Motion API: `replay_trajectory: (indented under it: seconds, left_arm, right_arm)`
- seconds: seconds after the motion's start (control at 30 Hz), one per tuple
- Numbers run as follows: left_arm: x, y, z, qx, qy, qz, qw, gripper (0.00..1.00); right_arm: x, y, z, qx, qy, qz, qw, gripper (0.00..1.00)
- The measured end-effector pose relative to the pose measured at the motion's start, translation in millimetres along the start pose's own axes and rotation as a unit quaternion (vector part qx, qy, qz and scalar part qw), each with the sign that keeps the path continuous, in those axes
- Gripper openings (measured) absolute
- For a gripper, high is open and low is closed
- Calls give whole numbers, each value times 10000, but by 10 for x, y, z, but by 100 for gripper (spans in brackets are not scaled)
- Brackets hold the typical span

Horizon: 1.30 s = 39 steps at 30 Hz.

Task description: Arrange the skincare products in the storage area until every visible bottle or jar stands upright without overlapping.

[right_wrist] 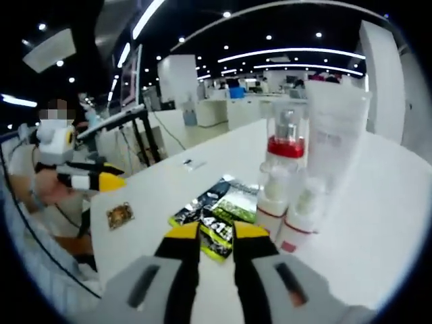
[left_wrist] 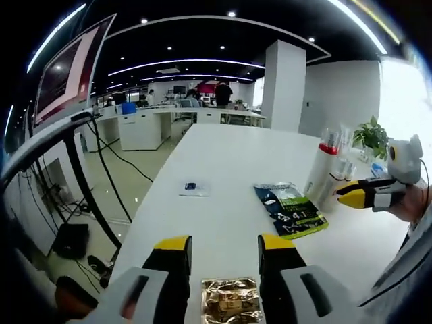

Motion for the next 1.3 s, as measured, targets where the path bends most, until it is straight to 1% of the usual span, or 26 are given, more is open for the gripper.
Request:
replay_trajectory:
  seconds: [0.1, 0.23, 0.3, 0.4, 0.5, 0.77, 1.0, 1.13, 1.23, 1.3]
  left_arm:
    - [73, 37, -37, -16, 201, 50, 9998, 43]
    - [159, 80, -53, -66, 293, 159, 9994, 43]
    - [177, 113, -45, -101, 316, 179, 9993, 44]
    - [173, 171, -17, -162, 450, 74, 9988, 46]
    - [206, 202, -15, -171, 534, 77, 9984, 48]
    - [245, 200, -46, -138, 616, 81, 9980, 50]
    - [302, 173, -39, -138, 546, 129, 9983, 52]
    - [311, 171, -37, -161, 495, 148, 9985, 52]
    - [317, 154, -54, -161, 487, 141, 9986, 62]
    - [326, 140, -63, -131, 495, 183, 9985, 62]
  right_arm:
    - [17, -40, 82, -182, 1, 59, 9998, 17]
    - [18, -101, 146, -353, -25, 118, 9993, 17]
    - [3, -130, 181, -412, -17, 153, 9990, 17]
    - [-44, -140, 227, -474, 28, 118, 9988, 17]
    - [-69, -154, 263, -536, 44, 108, 9985, 17]
    - [-63, -147, 239, -537, 51, 168, 9984, 17]
    - [-77, -142, 225, -521, 38, 150, 9985, 17]
    - [-54, -151, 220, -524, 22, 206, 9984, 17]
    - [-72, -154, 214, -516, 47, 185, 9985, 17]
    - [-74, -153, 204, -511, 12, 171, 9985, 17]
Point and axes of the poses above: the point that each gripper's makers call its tool centre point, and the gripper's own axes: y roughly backward along the fingers, z roughly to its left, x roughly out of its underside, the point moved 2 cm from there along y, roughly backward along the fingers, and after that the axes turned 11 degrees about -y, right-handed, at the moved point
